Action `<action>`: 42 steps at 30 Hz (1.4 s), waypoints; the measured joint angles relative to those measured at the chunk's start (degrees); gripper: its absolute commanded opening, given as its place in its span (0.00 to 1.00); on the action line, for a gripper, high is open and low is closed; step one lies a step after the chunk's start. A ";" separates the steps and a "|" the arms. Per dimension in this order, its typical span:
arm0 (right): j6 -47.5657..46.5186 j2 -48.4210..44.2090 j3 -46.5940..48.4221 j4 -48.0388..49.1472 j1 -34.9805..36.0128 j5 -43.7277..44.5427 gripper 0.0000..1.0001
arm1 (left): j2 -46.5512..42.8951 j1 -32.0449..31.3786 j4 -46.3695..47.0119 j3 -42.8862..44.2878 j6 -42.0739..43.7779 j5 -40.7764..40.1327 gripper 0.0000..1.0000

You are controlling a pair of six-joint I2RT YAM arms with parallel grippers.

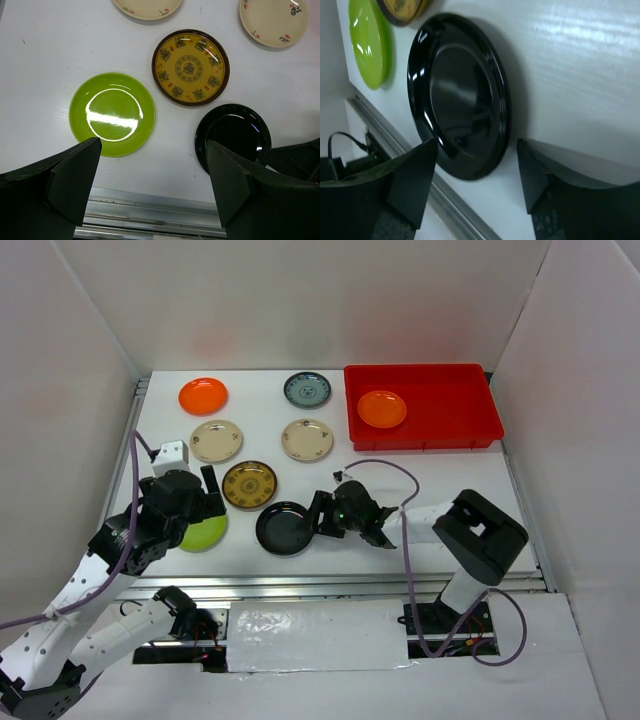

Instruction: Place the plates into the plastic bin on the countertop

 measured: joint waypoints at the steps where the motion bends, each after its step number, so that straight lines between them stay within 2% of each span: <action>1: 1.05 1.57 0.94 0.81 0.00 0.48 0.66 | -0.02 0.00 0.02 0.00 0.00 0.02 0.99; 2: 2.19 2.73 1.64 1.64 0.00 0.92 0.56 | -0.07 0.00 0.04 0.00 0.02 0.04 0.99; 4: 4.07 4.24 2.16 2.29 0.00 2.12 0.44 | -0.22 0.00 0.09 0.00 0.02 0.17 0.99; 5: 4.85 4.76 2.14 2.56 0.00 2.54 0.18 | -0.28 0.00 0.09 0.00 0.04 0.24 0.99; 6: 5.01 5.27 2.16 2.54 -0.04 3.06 0.05 | -0.33 0.00 0.09 0.00 0.04 0.28 0.99; 7: 5.77 5.77 2.16 2.14 -0.07 3.52 0.00 | -0.37 0.00 0.11 0.00 0.07 0.33 0.99; 12: 8.22 3.69 2.14 -1.57 0.33 6.84 0.00 | -0.59 0.00 0.09 0.00 0.07 0.39 0.99; 17: 6.84 -14.62 4.17 -20.57 0.96 18.03 0.00 | -1.81 0.00 0.09 0.00 0.02 0.33 0.99; 19: 4.37 -19.54 8.98 -26.27 -3.87 19.96 0.00 | -2.14 0.00 0.09 0.00 0.00 0.15 0.99; 21: 1.88 -20.15 15.91 -29.29 -12.52 20.98 0.00 | -2.43 0.00 0.07 0.00 0.00 0.04 0.99; 25: -2.56 -11.63 31.98 -32.96 -30.10 22.40 0.00 | -2.32 0.00 0.04 0.00 0.00 -0.04 0.99; 29: -5.18 5.25 49.72 -35.80 -39.91 20.44 0.00 | -1.70 0.02 0.07 0.00 0.02 -0.02 0.99; 36: -9.05 27.56 64.67 -41.57 -47.21 12.17 0.00 | -0.81 0.02 0.26 0.00 0.22 0.48 0.99; 42: -10.95 33.05 67.21 -44.61 -48.94 7.37 0.01 | -0.24 0.02 0.55 0.00 0.31 1.20 0.99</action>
